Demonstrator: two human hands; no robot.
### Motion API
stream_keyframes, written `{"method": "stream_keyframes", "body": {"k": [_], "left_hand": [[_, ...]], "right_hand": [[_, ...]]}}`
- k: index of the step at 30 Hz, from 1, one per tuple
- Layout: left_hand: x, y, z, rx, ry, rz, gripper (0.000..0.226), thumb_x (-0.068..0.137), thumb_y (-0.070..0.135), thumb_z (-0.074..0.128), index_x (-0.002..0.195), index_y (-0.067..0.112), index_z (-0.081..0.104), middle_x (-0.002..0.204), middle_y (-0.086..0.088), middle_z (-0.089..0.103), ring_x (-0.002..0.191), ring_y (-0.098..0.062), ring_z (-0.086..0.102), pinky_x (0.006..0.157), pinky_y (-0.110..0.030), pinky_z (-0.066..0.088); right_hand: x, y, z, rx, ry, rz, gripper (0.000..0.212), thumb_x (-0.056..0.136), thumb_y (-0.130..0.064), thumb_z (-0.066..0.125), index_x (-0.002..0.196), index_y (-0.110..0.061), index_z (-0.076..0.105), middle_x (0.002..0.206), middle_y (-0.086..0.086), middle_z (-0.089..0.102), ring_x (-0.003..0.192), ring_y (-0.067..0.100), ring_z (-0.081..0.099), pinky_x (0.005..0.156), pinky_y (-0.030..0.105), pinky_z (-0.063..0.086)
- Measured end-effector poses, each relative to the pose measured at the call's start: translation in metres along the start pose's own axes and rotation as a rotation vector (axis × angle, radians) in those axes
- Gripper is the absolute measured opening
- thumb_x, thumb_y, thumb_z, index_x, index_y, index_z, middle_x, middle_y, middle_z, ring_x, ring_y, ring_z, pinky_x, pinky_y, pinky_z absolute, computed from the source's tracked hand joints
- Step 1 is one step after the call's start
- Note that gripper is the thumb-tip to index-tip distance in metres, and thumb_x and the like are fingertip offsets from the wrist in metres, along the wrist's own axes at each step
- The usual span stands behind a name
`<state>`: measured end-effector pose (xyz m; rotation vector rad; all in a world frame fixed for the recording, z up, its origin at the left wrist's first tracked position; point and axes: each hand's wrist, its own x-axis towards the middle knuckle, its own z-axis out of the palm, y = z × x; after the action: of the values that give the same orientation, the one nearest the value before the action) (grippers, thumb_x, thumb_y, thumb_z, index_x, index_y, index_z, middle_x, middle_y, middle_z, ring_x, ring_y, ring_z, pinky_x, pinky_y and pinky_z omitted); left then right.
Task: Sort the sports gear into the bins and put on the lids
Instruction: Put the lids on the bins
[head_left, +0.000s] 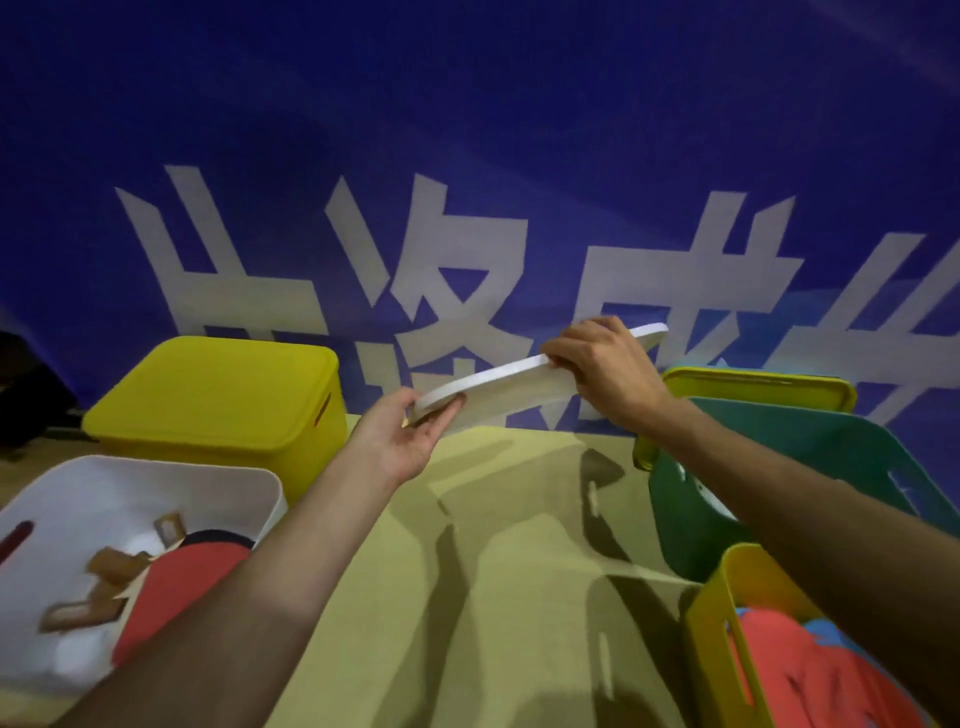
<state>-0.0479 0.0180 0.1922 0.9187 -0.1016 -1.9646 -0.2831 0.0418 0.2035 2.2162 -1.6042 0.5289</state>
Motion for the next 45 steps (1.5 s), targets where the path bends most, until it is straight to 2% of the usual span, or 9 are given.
{"method": "stream_keyframes", "body": {"k": [7,10,14,17,22,28,32,38,45], "left_hand": [[-0.008,0.038,-0.041,0.309,0.143,0.235,0.040,0.088,-0.007,0.045,0.127,-0.003,0.046,0.120,-0.021,0.056,0.100,-0.036,0.059,0.076,-0.044,0.054],[-0.028,0.050,-0.054,0.417,0.191,0.325,0.031,0.093,-0.002,0.047,0.124,0.000,0.051,0.108,-0.016,0.059,0.091,-0.029,0.059,0.078,-0.040,0.052],[-0.050,0.059,-0.077,0.448,0.278,0.423,0.021,0.094,0.003,0.048,0.113,0.007,0.057,0.098,-0.010,0.061,0.070,-0.020,0.059,0.055,-0.031,0.050],[-0.064,0.063,-0.097,0.448,0.303,0.457,0.012,0.094,0.005,0.047,0.093,0.013,0.057,0.086,-0.005,0.062,0.066,-0.017,0.059,0.045,-0.022,0.048],[-0.089,0.068,-0.138,0.467,0.343,0.568,0.002,0.094,0.015,0.057,0.093,0.013,0.058,0.085,-0.003,0.063,0.056,-0.010,0.064,0.052,-0.024,0.052],[-0.102,0.095,-0.194,0.624,0.427,0.647,0.026,0.097,0.029,0.054,0.113,0.010,0.062,0.103,-0.006,0.063,0.093,-0.024,0.061,0.083,-0.035,0.051],[-0.087,0.128,-0.242,0.966,0.464,0.663,0.052,0.085,0.060,0.042,0.118,0.022,0.058,0.109,-0.006,0.066,0.100,-0.032,0.061,0.092,-0.052,0.050],[-0.097,0.179,-0.278,1.236,0.465,0.765,0.037,0.101,0.030,0.036,0.134,0.015,0.043,0.111,-0.002,0.056,0.103,-0.023,0.053,0.088,-0.038,0.043],[-0.072,0.259,-0.363,1.410,0.468,0.711,0.051,0.093,0.042,0.034,0.135,0.014,0.047,0.129,-0.010,0.052,0.118,-0.031,0.052,0.098,-0.046,0.044]], "right_hand": [[-0.024,-0.053,0.003,0.125,-0.366,0.285,0.036,0.100,-0.034,0.040,0.128,-0.020,0.059,0.131,0.003,0.058,0.116,0.022,0.055,0.097,0.039,0.047],[-0.049,-0.066,0.015,0.189,-0.428,0.412,0.042,0.101,-0.036,0.034,0.126,-0.010,0.056,0.130,0.012,0.056,0.119,0.029,0.052,0.100,0.043,0.042],[-0.067,-0.090,0.027,0.425,-0.355,0.743,0.050,0.097,-0.035,0.047,0.140,-0.009,0.043,0.145,0.013,0.042,0.131,0.028,0.041,0.108,0.038,0.033],[-0.072,-0.114,0.037,0.828,-0.217,1.004,0.049,0.096,-0.024,0.051,0.141,-0.011,0.039,0.143,0.012,0.044,0.119,0.026,0.048,0.097,0.034,0.040],[-0.080,-0.147,0.056,0.890,-0.181,1.329,0.059,0.087,-0.026,0.060,0.138,-0.006,0.038,0.128,0.012,0.052,0.109,0.028,0.054,0.091,0.042,0.050],[-0.072,-0.193,0.063,0.926,-0.156,1.311,0.024,0.080,-0.011,0.058,0.098,0.005,0.056,0.095,0.015,0.055,0.083,0.028,0.052,0.066,0.034,0.041],[-0.056,-0.229,0.063,1.003,-0.091,1.260,0.027,0.080,-0.014,0.055,0.102,0.001,0.060,0.102,0.017,0.063,0.086,0.030,0.059,0.062,0.031,0.045],[-0.031,-0.305,0.085,0.958,-0.098,1.216,0.048,0.090,-0.033,0.054,0.125,-0.006,0.035,0.109,0.006,0.049,0.096,0.025,0.051,0.078,0.039,0.047],[-0.003,-0.399,0.132,0.847,-0.200,1.192,0.058,0.093,-0.037,0.054,0.136,-0.006,0.031,0.130,0.013,0.052,0.112,0.032,0.053,0.085,0.038,0.047]]}}
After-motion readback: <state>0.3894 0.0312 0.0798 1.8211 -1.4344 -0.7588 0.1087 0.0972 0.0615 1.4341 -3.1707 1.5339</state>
